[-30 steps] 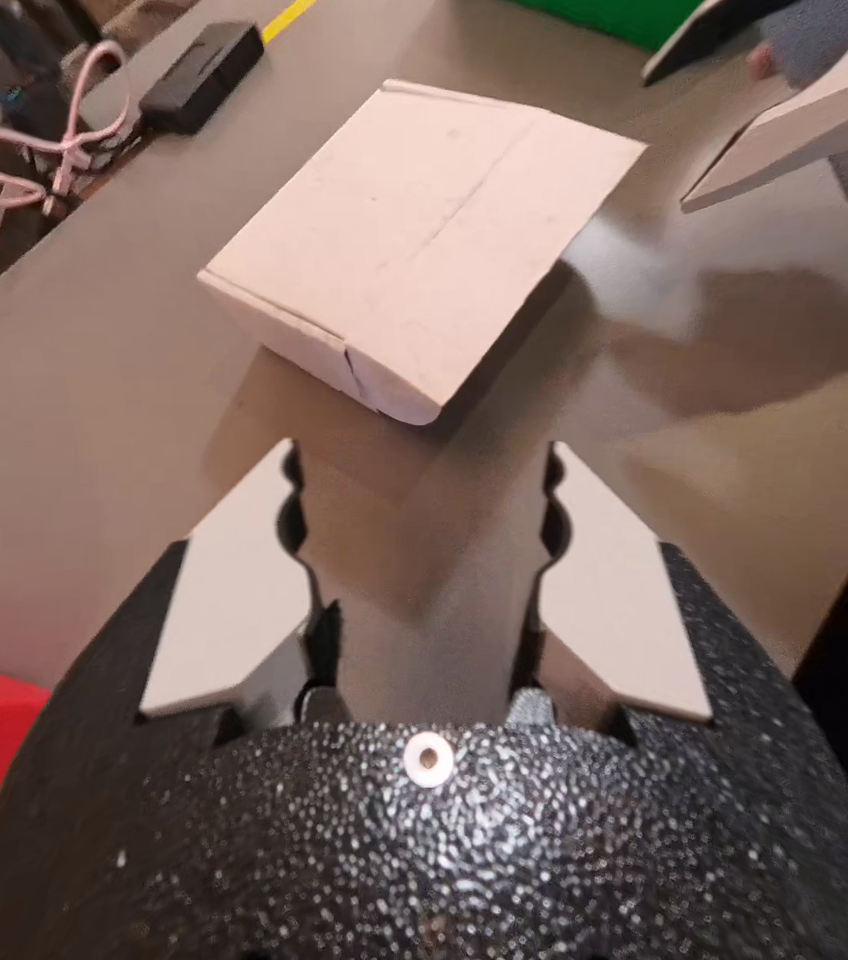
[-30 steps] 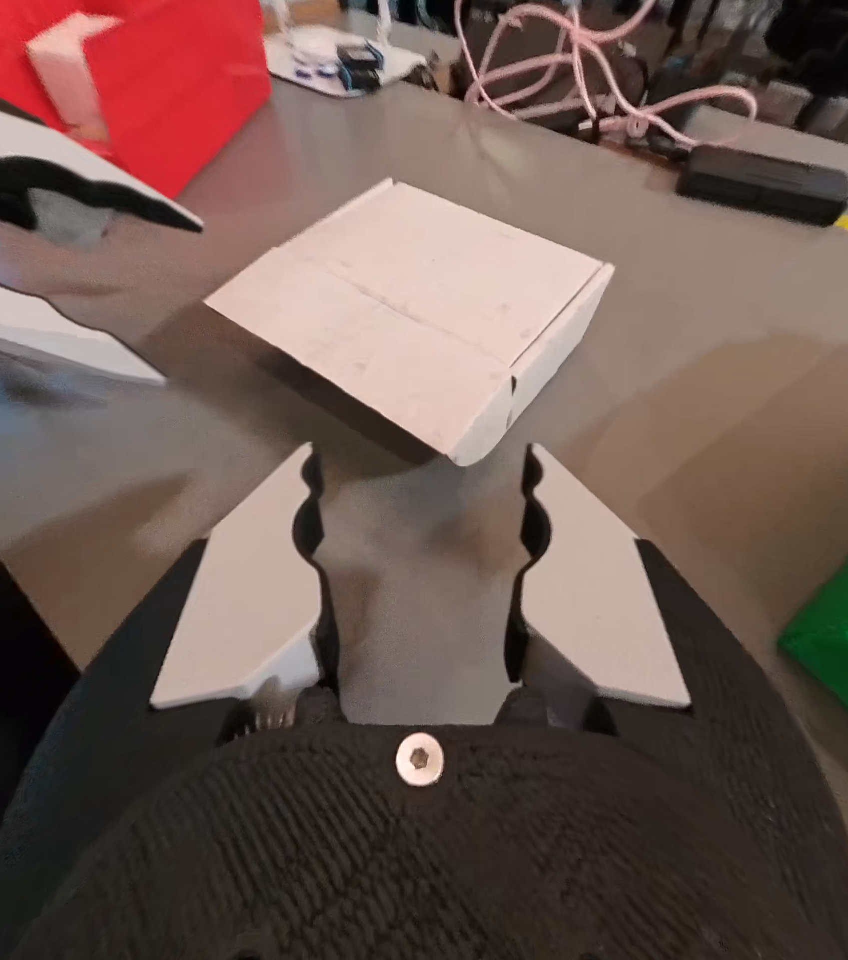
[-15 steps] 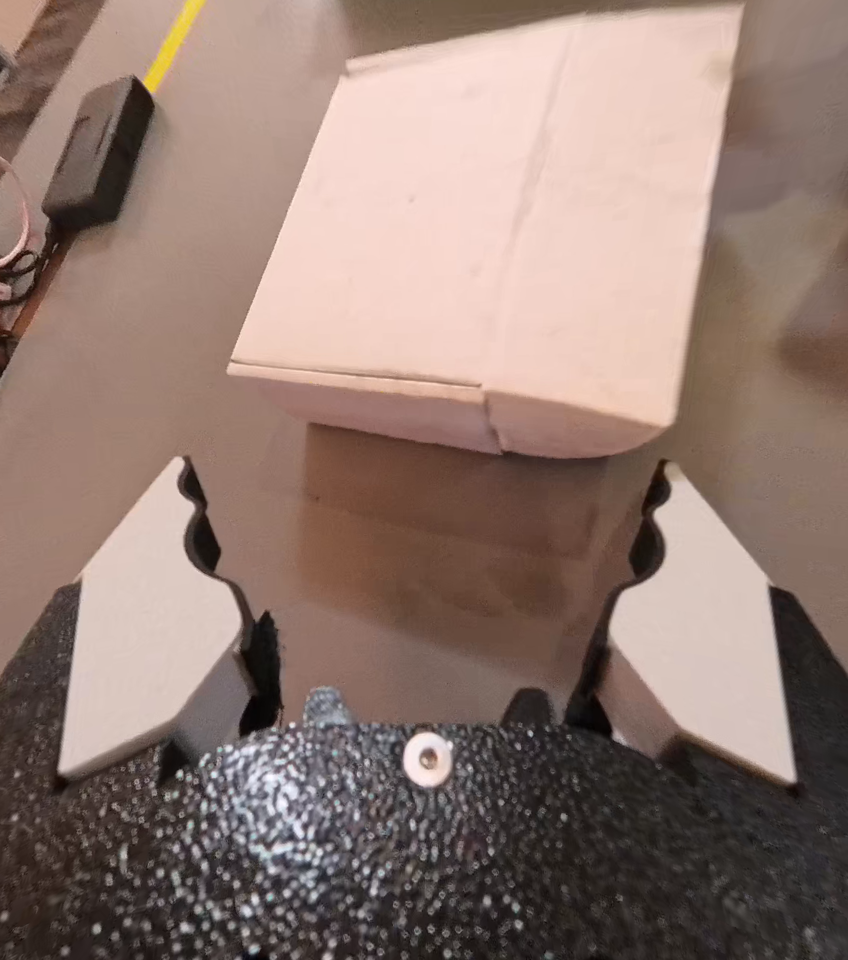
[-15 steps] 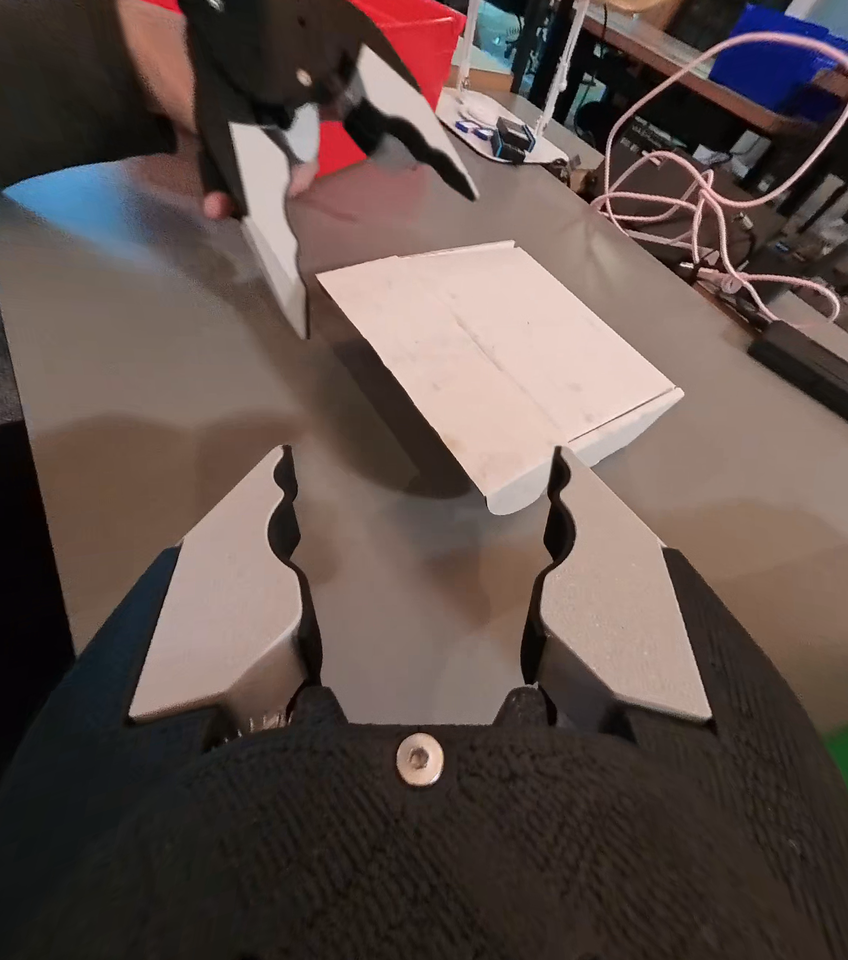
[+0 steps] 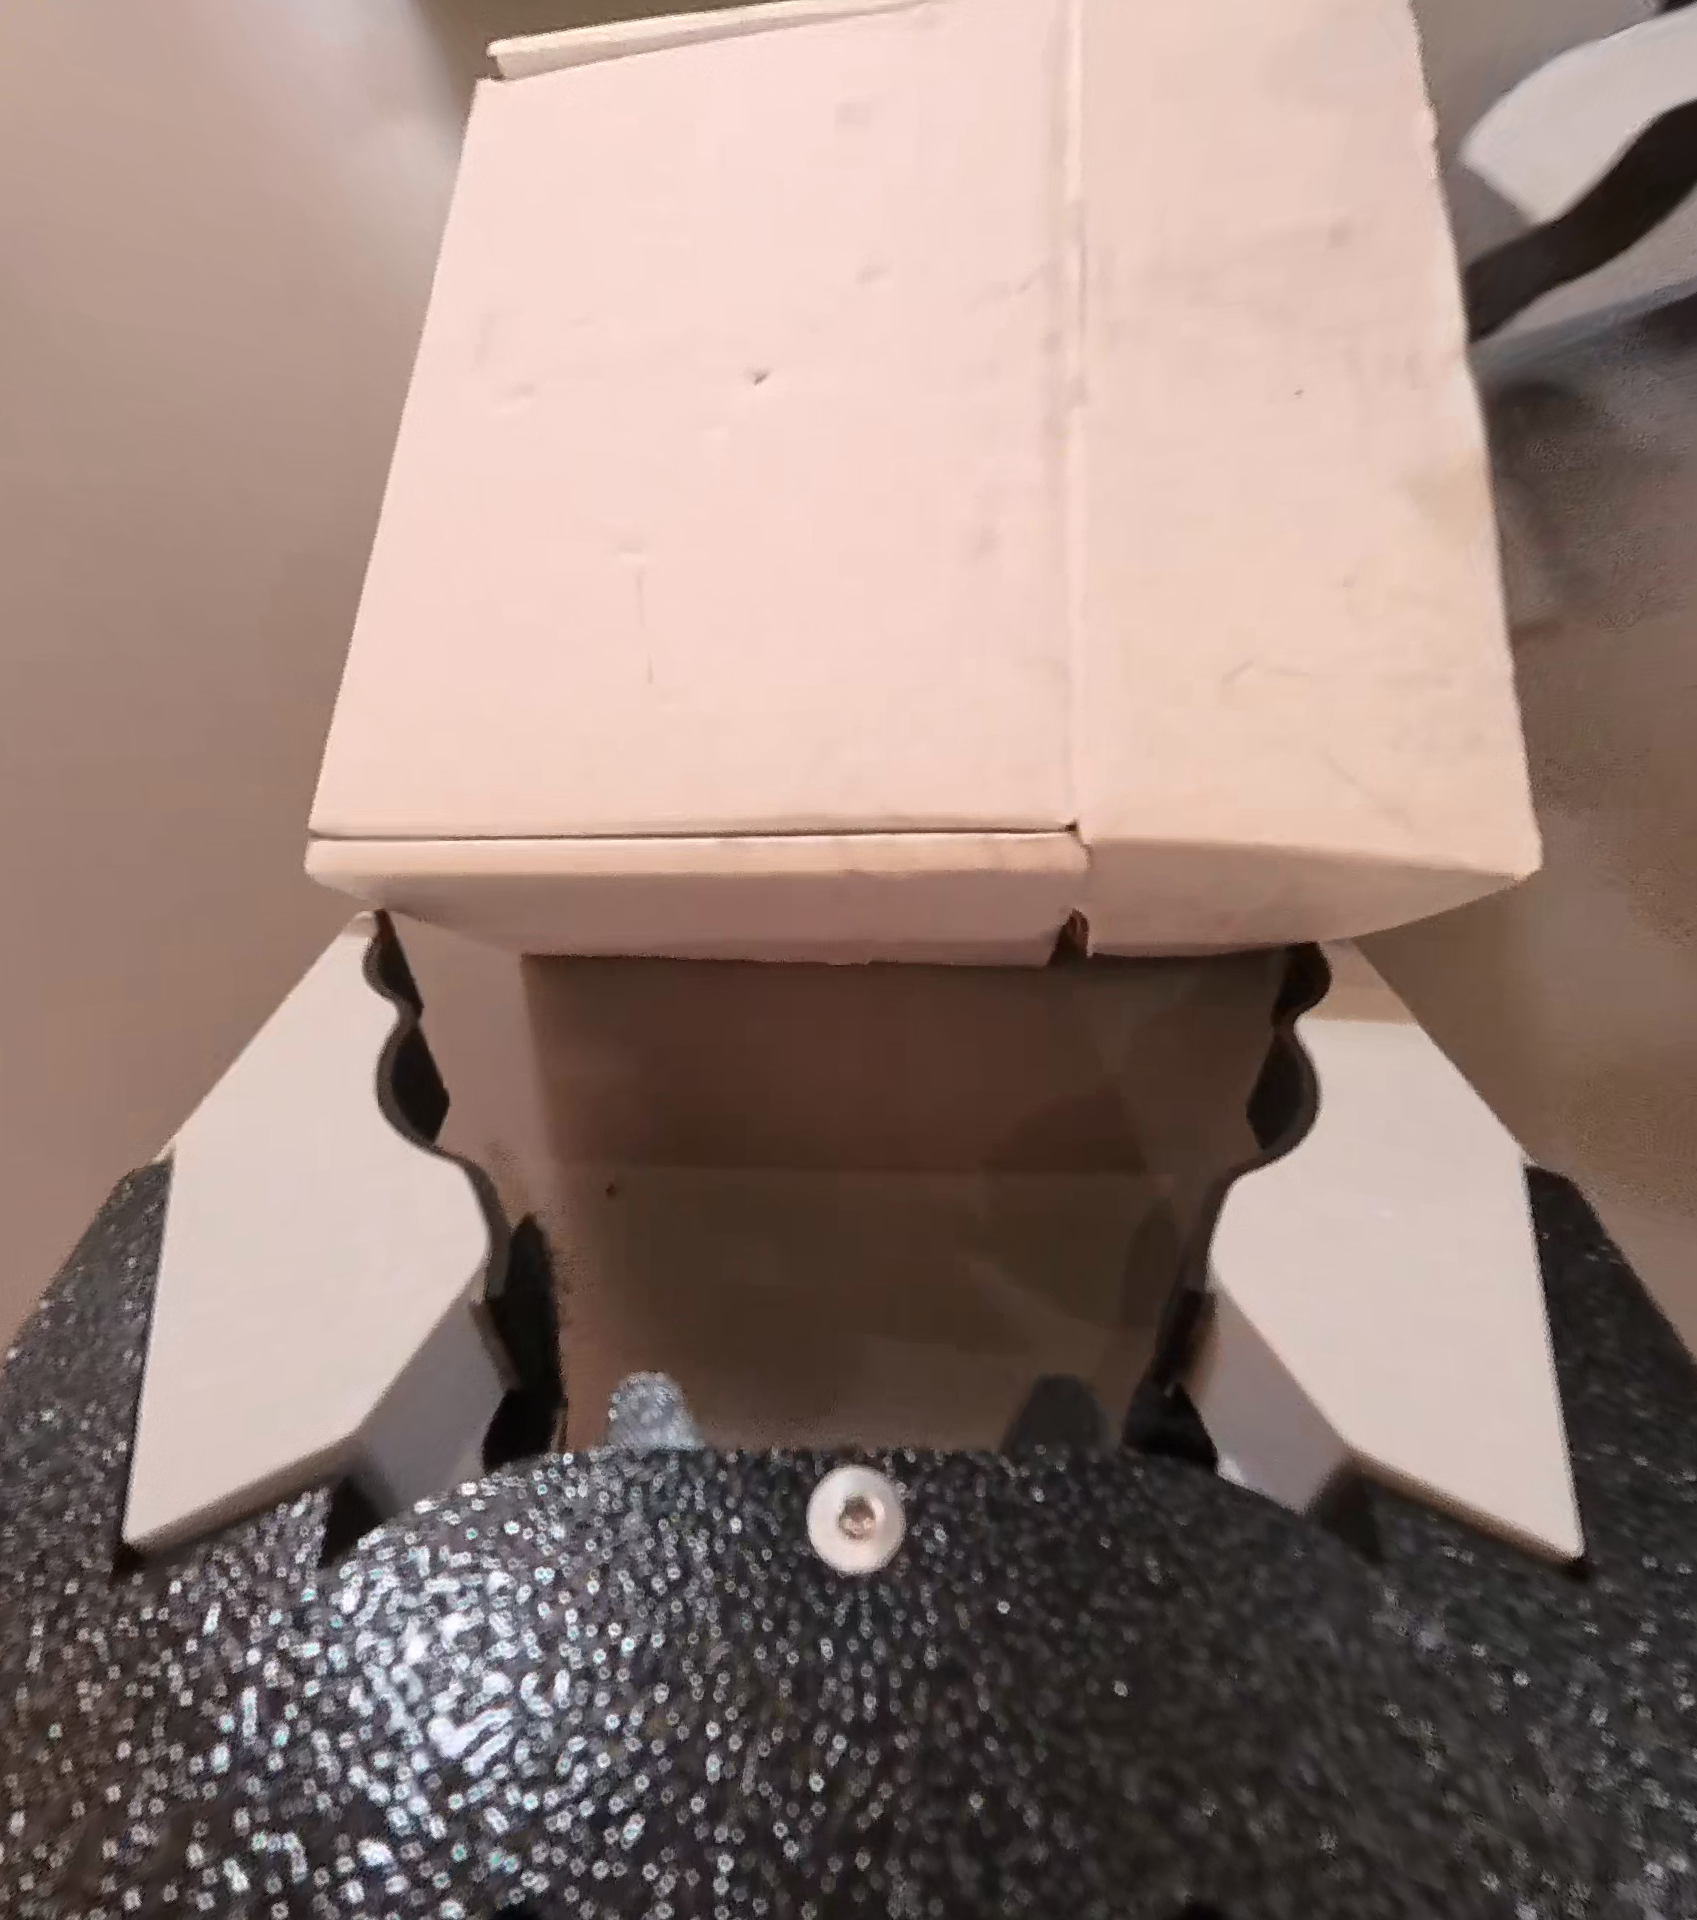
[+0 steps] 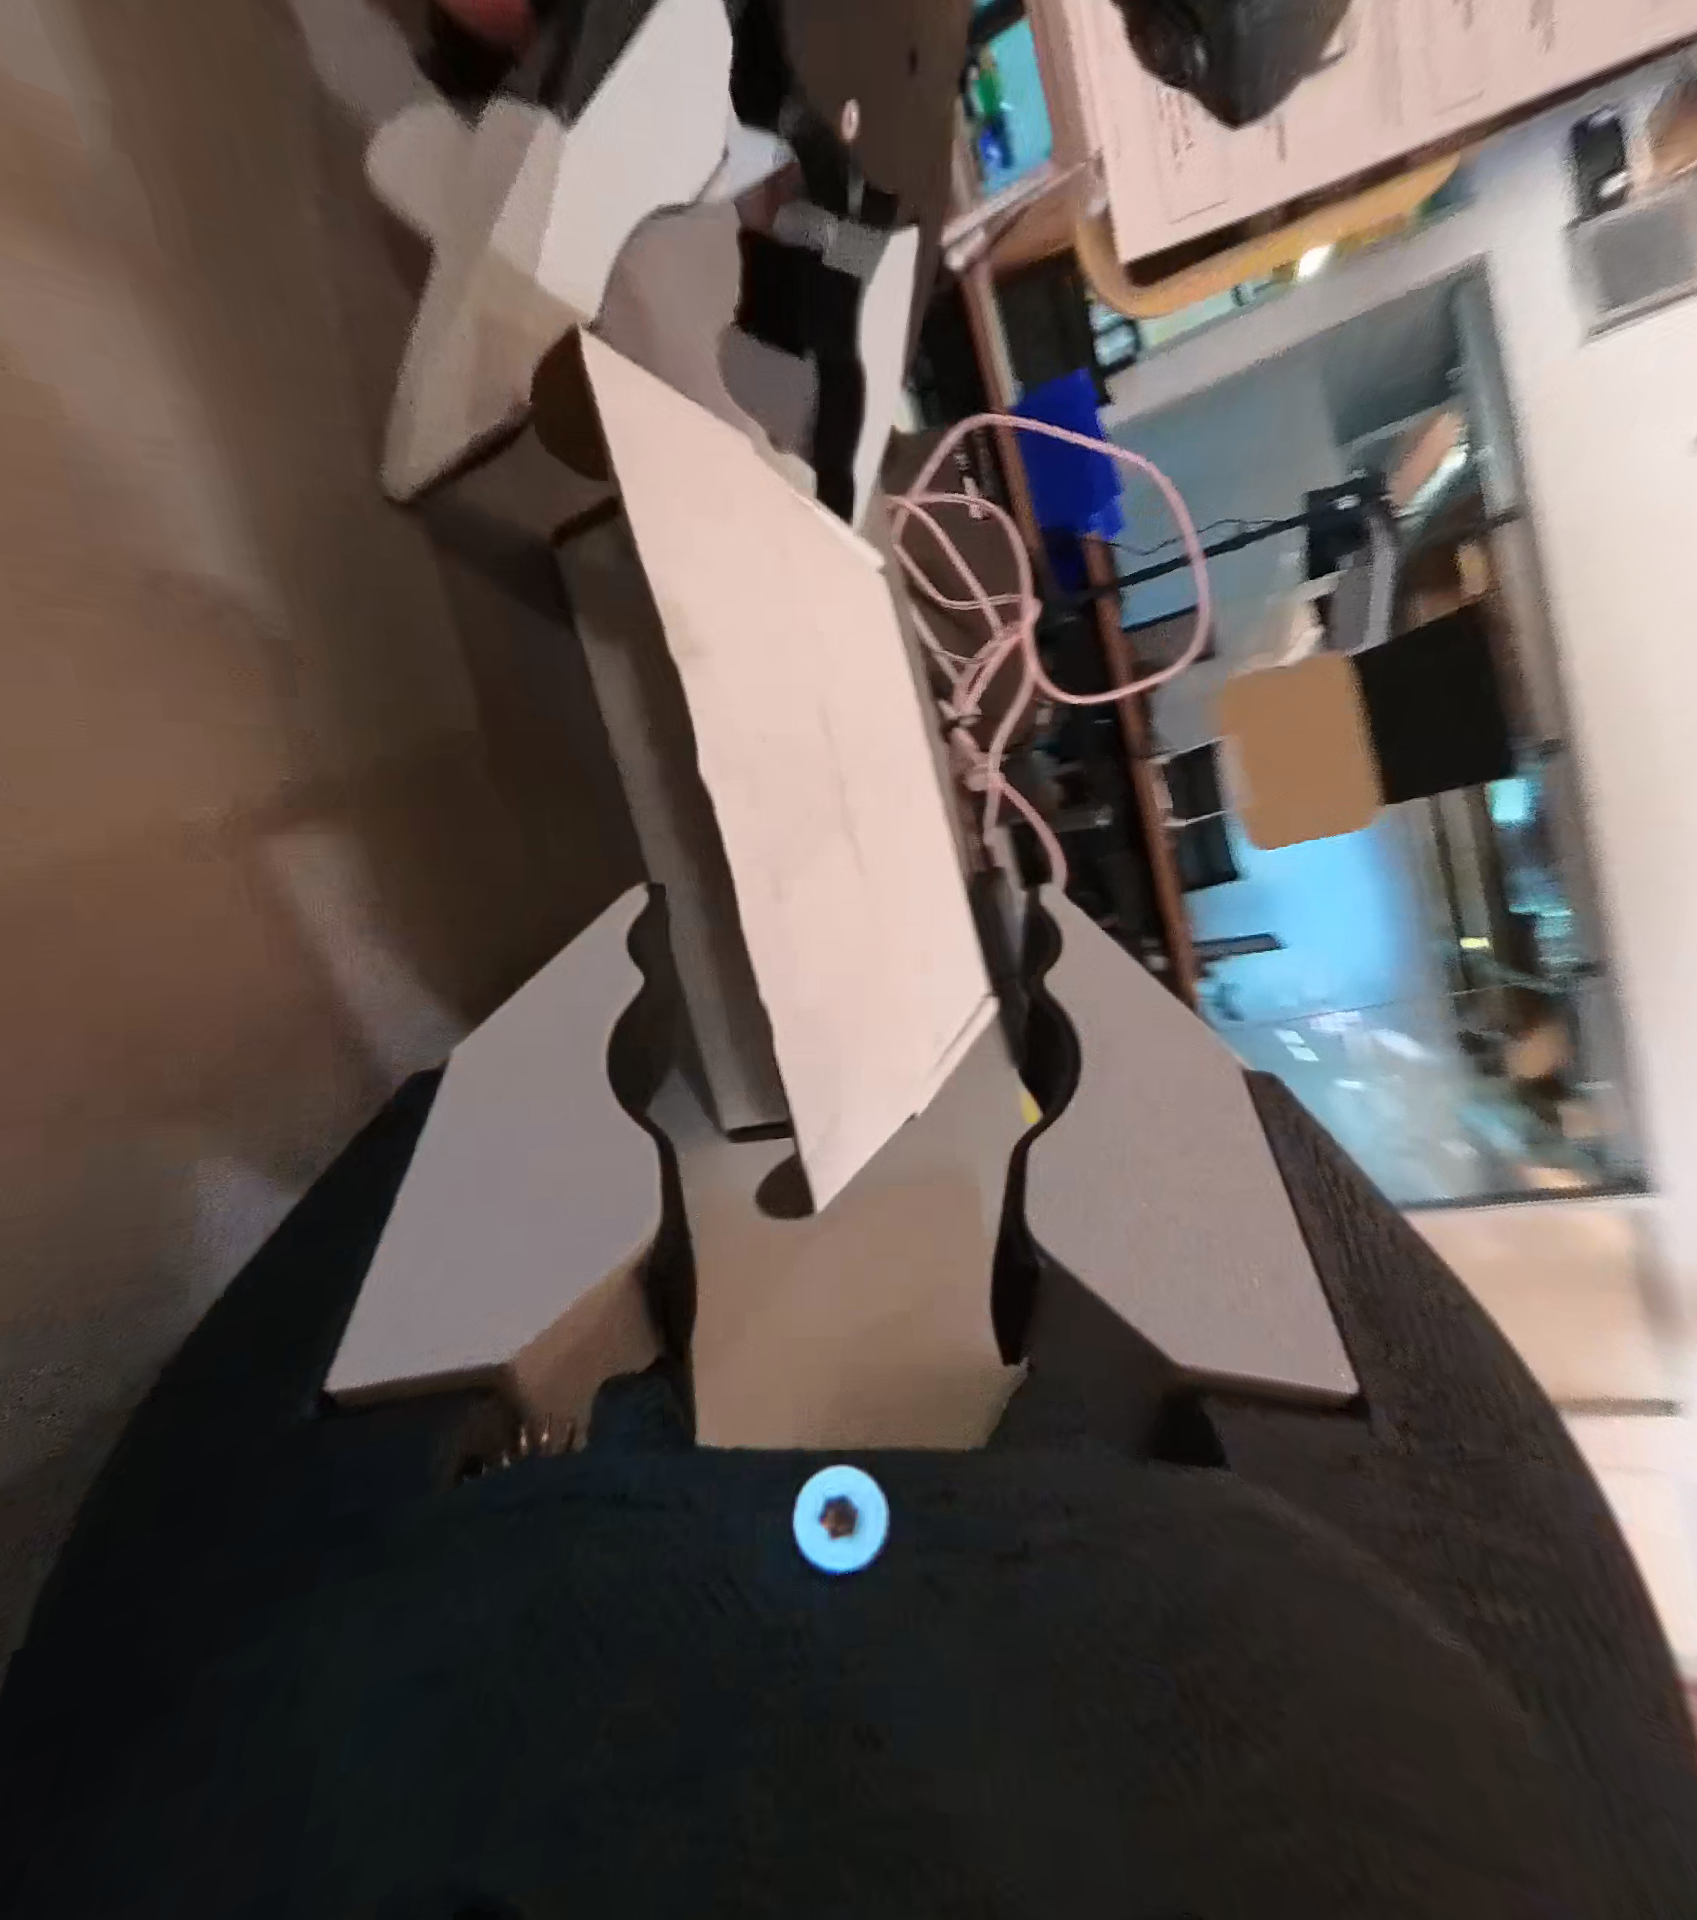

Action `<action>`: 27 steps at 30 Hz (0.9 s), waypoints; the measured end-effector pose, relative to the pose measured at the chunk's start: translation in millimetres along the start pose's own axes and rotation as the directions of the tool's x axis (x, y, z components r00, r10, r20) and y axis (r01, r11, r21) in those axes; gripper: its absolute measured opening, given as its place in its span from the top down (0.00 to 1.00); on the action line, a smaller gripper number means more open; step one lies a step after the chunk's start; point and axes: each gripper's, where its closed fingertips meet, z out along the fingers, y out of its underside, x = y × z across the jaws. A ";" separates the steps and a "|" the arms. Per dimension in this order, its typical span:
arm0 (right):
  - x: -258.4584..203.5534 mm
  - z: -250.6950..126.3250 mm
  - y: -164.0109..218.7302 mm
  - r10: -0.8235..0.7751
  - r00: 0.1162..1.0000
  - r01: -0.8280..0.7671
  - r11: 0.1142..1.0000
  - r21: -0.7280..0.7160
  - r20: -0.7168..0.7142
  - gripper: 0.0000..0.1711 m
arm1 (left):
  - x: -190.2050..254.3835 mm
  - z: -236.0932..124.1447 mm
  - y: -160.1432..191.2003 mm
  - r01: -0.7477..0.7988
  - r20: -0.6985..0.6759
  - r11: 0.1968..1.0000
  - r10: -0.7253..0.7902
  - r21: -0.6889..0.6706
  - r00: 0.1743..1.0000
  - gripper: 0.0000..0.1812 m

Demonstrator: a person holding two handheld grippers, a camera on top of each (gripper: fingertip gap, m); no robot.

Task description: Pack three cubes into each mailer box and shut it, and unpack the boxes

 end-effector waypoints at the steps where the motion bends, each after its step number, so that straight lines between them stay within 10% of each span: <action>1: -2.4 6.1 0.3 -0.061 0.998 0.061 0.998 -0.012 -0.008 0.63 | 1.3 0.6 -0.3 0.004 -0.005 1.000 -0.004 0.006 1.000 0.14; 9: -19.9 40.7 -0.1 -0.322 0.947 0.322 0.946 -0.048 0.006 0.64 | 7.8 2.4 -0.7 0.041 -0.036 0.998 -0.039 0.052 0.999 0.19; 19: 1.9 29.3 -15.2 -0.217 0.976 0.217 0.976 0.024 0.000 1.00 | 12.2 -1.5 -0.6 0.034 -0.036 0.997 -0.032 0.067 0.999 0.23; 22: 12.0 28.9 -15.8 -0.162 0.986 0.161 0.986 0.031 0.043 1.00 | 3.2 -5.9 -7.9 -0.066 0.075 0.993 0.059 0.095 0.995 0.12; 27: 12.2 29.3 -11.8 -0.137 0.984 0.132 0.990 0.048 0.116 1.00 | -6.3 -23.6 -30.8 -0.378 0.330 0.921 0.331 0.090 0.884 0.20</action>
